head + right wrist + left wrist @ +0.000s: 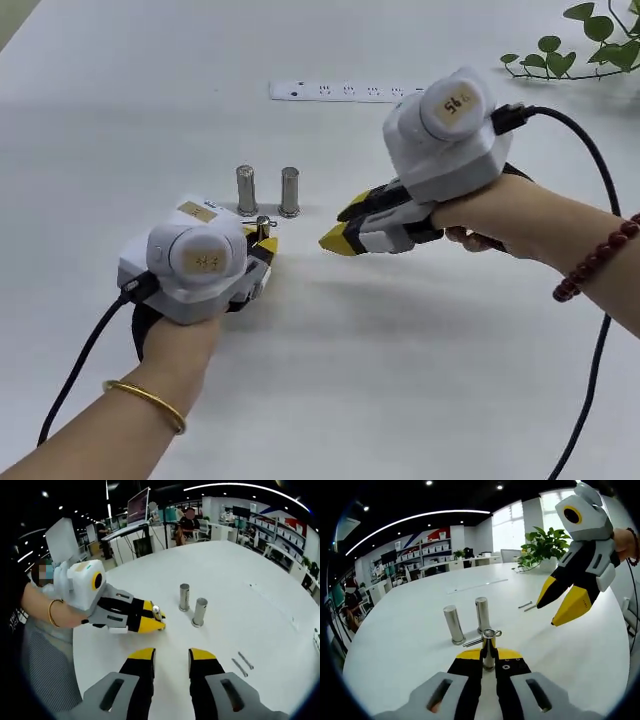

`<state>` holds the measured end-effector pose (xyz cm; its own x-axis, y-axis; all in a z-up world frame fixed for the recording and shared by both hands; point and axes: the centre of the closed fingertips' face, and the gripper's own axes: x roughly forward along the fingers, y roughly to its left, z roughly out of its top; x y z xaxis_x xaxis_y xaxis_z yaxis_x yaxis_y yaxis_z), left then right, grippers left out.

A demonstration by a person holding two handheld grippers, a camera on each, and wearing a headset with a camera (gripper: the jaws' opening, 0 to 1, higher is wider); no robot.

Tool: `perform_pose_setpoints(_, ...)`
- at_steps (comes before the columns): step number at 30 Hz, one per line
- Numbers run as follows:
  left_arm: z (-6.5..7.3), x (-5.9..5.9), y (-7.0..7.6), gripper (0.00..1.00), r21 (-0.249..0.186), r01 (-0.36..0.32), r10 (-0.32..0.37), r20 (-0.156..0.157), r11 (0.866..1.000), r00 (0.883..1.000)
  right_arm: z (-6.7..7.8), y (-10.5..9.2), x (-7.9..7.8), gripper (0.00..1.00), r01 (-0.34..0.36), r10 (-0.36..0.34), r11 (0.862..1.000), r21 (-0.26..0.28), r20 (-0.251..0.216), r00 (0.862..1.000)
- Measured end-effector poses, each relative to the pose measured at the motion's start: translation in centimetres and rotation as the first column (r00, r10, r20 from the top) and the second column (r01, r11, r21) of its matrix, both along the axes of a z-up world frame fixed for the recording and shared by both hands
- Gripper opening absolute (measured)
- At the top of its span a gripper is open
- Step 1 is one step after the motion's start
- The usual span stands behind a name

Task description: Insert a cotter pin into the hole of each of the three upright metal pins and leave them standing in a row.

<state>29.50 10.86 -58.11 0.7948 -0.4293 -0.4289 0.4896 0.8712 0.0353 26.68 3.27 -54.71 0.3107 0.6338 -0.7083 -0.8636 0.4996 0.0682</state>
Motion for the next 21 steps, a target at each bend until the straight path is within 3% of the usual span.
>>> perform_pose_setpoints(11, -0.3, 0.1, 0.9, 0.06, -0.001, -0.028, 0.028, -0.015, 1.000, 1.000, 0.3, -1.6, -0.1, 0.29, 0.083, -0.083, 0.995, 0.056, -0.001, 0.997)
perform_pose_setpoints(21, -0.2, 0.2, 0.9, 0.06, 0.000, -0.035, 0.035, -0.008, 0.999, 0.999, -0.2, -2.6, -0.1, 0.29, 0.126, -0.126, 0.990, 0.062, -0.008, 0.992)
